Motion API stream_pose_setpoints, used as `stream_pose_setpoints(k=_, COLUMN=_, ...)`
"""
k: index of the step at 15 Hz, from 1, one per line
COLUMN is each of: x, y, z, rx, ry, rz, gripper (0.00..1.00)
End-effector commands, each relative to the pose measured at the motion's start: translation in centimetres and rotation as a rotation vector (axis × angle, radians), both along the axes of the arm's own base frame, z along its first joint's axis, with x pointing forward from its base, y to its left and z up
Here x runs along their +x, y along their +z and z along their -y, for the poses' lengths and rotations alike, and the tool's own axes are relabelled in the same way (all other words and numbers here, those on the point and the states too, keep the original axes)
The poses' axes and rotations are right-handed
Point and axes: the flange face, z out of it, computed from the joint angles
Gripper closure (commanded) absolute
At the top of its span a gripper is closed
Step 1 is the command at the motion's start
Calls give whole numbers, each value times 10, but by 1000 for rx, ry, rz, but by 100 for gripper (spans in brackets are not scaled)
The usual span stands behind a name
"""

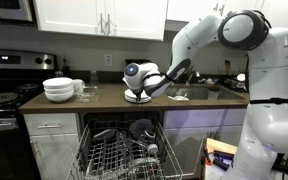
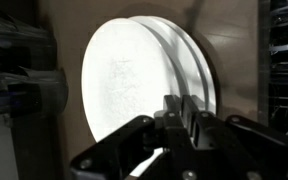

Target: Remove one plate from the pile on the right and put it in the dishwasher

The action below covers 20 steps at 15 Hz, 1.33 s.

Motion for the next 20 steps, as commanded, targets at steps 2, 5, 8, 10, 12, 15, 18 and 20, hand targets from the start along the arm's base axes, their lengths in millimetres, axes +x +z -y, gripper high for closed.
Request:
stream_pose_setpoints(k=2, x=1, y=2, z=7, rx=-16, ry=18, rz=18, gripper=65)
stream_pose_setpoints(k=5, x=1, y=2, z=10, rx=-25, ry=18, rz=21, gripper=51)
stream_pose_setpoints(k=8, x=1, y=2, z=13, rx=-45, ry=30, rz=23, gripper=73)
stream_pose_setpoints(k=10, x=1, y=2, z=13, rx=-47, ry=32, rz=23, gripper=82)
stream_pose_setpoints(k=12, x=0, y=2, z=13, rx=-47, ry=34, rz=24, gripper=95)
stream_pose_setpoints(k=15, x=0, y=3, z=12, rx=-48, ry=39, rz=24, gripper=100)
stream_pose_setpoints(k=18, x=-1, y=5, z=8, rx=-50, ry=50, rz=25, gripper=97)
stream_pose_setpoints(k=20, x=-2, y=7, z=3, rx=-47, ry=59, rz=26, gripper=97)
